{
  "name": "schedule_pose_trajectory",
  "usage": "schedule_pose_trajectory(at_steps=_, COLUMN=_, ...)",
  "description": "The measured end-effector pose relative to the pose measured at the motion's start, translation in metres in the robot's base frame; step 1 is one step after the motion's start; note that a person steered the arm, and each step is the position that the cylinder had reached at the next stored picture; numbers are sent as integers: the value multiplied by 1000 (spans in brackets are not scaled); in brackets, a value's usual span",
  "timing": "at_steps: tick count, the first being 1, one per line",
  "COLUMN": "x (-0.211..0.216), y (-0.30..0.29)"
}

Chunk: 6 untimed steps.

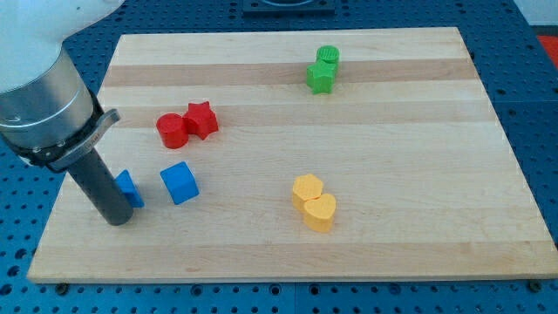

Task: Drag the blue triangle into the left side of the blue cube

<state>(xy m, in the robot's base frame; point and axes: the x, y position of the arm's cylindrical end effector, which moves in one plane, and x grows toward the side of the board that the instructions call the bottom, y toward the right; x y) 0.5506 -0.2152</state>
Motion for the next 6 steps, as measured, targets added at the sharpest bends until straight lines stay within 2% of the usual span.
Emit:
schedule_pose_trajectory(at_steps=2, x=-3, y=-51)
schedule_pose_trajectory(at_steps=3, x=-18, y=-50)
schedule_pose_trajectory(at_steps=6, x=-29, y=20)
